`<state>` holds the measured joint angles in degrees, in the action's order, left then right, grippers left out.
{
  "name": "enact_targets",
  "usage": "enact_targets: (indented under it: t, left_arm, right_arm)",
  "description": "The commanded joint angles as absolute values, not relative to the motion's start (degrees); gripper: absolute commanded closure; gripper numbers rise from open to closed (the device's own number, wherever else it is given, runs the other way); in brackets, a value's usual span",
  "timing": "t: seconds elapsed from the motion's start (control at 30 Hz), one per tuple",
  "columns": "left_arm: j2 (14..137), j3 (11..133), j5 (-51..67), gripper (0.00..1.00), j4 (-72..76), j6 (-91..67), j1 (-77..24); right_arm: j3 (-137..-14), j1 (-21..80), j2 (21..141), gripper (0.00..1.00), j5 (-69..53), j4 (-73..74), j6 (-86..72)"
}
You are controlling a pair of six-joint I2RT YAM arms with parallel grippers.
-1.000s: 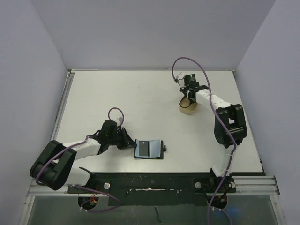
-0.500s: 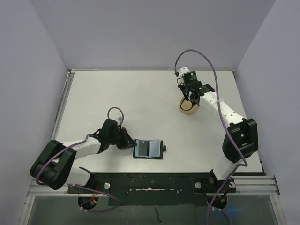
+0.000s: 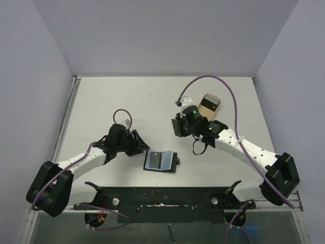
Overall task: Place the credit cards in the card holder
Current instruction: Adjust the card holder at the center of the board.
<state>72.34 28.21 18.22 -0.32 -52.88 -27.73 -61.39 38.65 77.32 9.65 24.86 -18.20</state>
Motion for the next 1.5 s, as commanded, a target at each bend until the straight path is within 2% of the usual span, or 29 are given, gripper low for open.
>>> enact_targets:
  t: [0.0, 0.17, 0.33, 0.5, 0.77, 1.03, 1.47]
  left_arm:
    - [68.85, 30.93, 16.58, 0.53, -1.81, -51.88, -28.12]
    - [69.27, 28.91, 16.69, 0.55, -0.83, -51.54, -28.13]
    - [72.15, 25.73, 18.02, 0.61, 0.73, -51.77, -28.23]
    - [71.02, 21.62, 18.25, 0.68, 5.01, -54.58, -29.62]
    - [71.45, 19.24, 21.44, 0.75, 9.84, -58.65, -30.23]
    - [69.18, 18.20, 19.87, 0.99, 8.77, -59.94, -30.77]
    - [69.28, 16.63, 17.80, 1.00, 10.94, -62.09, -32.63]
  right_arm:
    - [-56.52, 44.08, 74.42, 1.00, 4.82, 17.48, -33.00]
    - [-51.07, 45.57, 74.82, 1.00, -2.45, 13.47, -40.59]
    - [-46.10, 45.87, 75.90, 1.00, -6.00, 12.35, -43.80]
    - [-42.09, 45.81, 75.38, 1.00, -5.41, 13.38, -45.01]
    - [-43.68, 45.74, 77.19, 1.00, -1.67, 17.47, -42.64]
    - [-44.47, 45.88, 76.23, 1.00, -2.61, 16.40, -43.54]
    - [-46.11, 47.20, 81.57, 1.00, -4.25, 14.54, -51.92]
